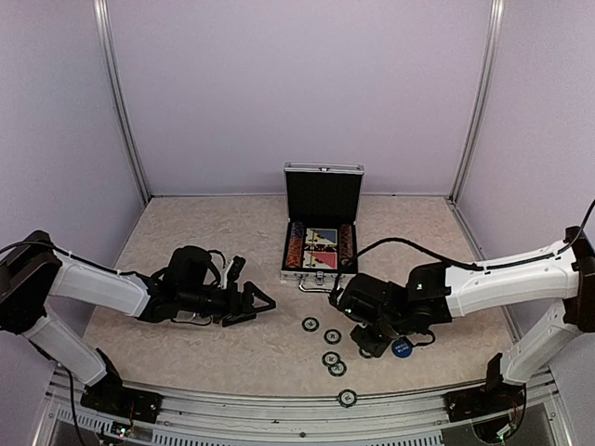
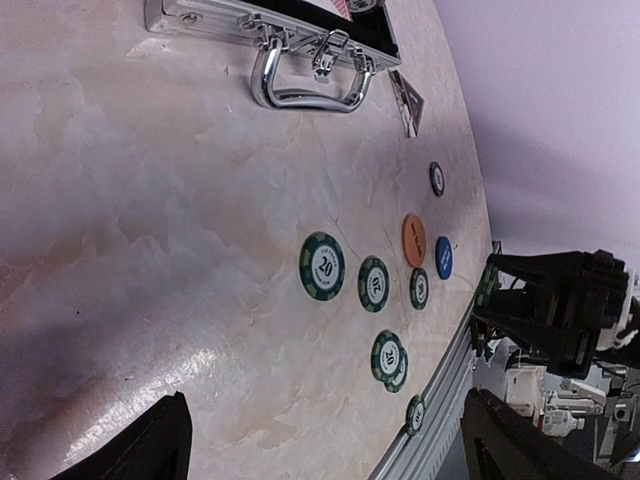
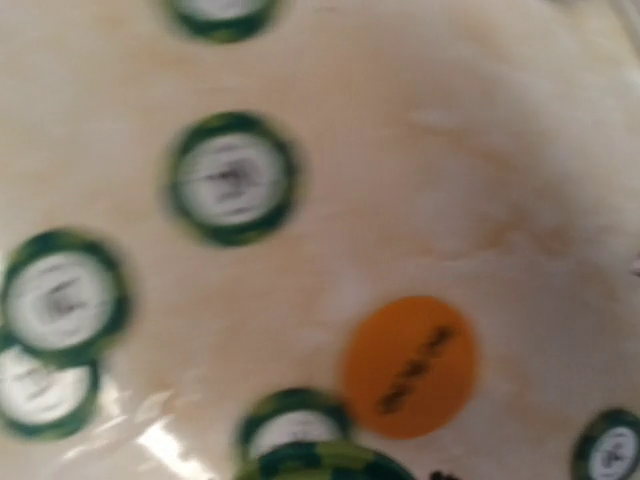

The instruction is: Pack up texas hold em set

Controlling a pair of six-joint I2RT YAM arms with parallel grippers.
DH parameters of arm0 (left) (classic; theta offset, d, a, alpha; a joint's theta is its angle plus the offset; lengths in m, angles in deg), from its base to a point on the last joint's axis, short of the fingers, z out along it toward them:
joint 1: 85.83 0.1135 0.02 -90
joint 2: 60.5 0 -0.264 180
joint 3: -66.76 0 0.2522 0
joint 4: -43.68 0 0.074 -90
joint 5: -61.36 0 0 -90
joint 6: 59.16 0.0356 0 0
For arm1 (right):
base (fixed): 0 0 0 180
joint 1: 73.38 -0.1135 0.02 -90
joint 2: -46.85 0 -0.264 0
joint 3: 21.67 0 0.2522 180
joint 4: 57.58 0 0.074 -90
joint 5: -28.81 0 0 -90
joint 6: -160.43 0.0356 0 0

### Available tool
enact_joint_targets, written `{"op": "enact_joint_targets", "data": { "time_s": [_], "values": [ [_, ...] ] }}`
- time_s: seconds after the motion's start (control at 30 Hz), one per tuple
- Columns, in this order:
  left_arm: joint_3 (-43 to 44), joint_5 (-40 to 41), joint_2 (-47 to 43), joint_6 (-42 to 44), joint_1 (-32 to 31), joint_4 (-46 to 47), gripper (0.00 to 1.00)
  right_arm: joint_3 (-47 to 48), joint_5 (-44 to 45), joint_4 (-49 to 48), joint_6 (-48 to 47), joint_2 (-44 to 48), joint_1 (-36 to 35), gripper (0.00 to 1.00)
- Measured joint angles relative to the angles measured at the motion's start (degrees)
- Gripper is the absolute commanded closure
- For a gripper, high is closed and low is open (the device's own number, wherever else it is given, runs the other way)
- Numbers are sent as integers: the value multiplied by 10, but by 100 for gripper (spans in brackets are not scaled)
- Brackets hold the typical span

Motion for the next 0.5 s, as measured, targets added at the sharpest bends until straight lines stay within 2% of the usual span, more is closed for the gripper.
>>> {"op": "enact_joint_targets", "data": {
  "time_s": [0.5],
  "values": [
    [0,10,-5,0,0,-3,7,19,9,5,7,-27,156,78]
  ]
}}
